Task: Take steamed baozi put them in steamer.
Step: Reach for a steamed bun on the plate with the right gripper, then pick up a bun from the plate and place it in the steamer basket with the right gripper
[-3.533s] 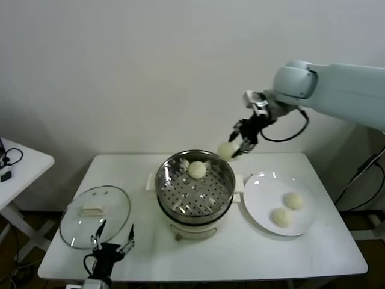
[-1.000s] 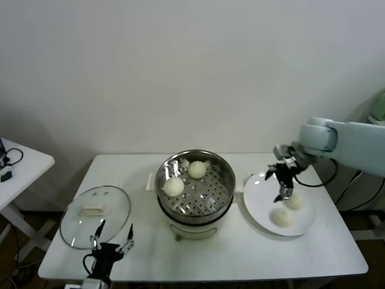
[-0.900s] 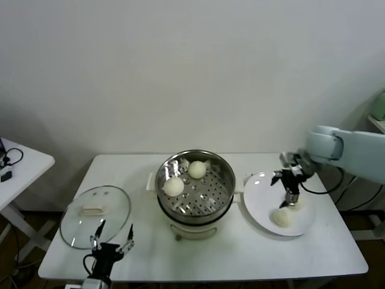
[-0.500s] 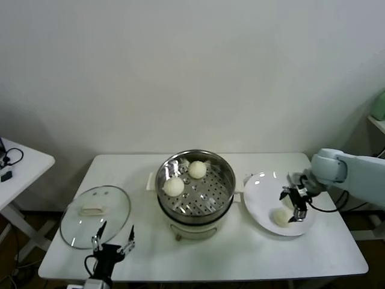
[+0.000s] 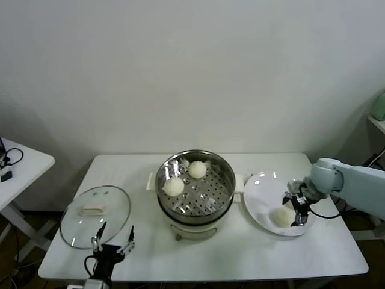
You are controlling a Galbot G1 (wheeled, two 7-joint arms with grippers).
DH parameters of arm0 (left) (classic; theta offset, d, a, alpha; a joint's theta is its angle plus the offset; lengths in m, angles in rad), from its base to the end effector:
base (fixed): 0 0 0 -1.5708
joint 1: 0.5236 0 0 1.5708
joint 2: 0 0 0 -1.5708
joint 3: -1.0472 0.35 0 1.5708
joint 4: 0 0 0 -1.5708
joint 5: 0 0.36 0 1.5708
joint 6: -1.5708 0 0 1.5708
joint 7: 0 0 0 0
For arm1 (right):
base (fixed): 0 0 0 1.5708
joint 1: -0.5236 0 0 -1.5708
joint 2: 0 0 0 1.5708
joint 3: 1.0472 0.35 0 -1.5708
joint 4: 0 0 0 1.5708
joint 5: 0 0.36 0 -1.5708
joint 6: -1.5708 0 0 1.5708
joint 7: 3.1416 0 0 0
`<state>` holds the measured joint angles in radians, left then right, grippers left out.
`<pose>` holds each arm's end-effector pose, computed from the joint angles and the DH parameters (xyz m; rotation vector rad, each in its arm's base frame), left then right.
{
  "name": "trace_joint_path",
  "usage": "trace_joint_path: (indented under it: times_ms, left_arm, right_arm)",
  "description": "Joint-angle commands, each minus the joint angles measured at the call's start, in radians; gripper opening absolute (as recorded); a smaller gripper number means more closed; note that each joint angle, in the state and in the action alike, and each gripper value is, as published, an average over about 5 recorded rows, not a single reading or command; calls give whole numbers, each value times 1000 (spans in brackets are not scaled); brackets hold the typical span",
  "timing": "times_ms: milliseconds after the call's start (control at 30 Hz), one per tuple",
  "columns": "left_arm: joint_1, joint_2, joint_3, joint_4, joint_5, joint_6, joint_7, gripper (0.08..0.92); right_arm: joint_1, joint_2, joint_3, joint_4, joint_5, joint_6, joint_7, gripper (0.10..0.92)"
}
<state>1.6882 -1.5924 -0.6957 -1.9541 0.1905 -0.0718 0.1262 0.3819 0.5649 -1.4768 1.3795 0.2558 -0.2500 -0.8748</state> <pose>0.1341 0.0525 -0.3703 0.0023 -2.9017 -0.3596 0.4697 -0.1814 -0.2157 1.2369 -1.3056 1.2932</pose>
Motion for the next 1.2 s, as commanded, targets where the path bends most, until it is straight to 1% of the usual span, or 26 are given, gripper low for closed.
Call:
trace_joint_path:
  times_ms: [33,500,633,900,1067,1200]
  left_arm:
    - [0,-2,1,1,3,-2,0,823]
    - [-2,0,-17,4,-10,2,0,823]
    - [-1,1,-18,3,-10,3,0,823]
    - [1,5,-14,4,-9,6,-2,823]
    - [0,7,-12,-1,-7,11,-2,823]
    - [1,7,-13,-4,-5,12,-2,823]
  right_arm:
    - [-55,11,45,-46,-27,2,5,823]
    - [-100,55,86,-101,-20,7,-13,816]
    - [-103,58,91,-104,-17,8,-20,770]
    - [-73,53,85,-105,-14,18,-39,639]
    - [38,36,15,-78,16,45,-66,613]
    - [232,25,-124,-25,58,93,-93,611]
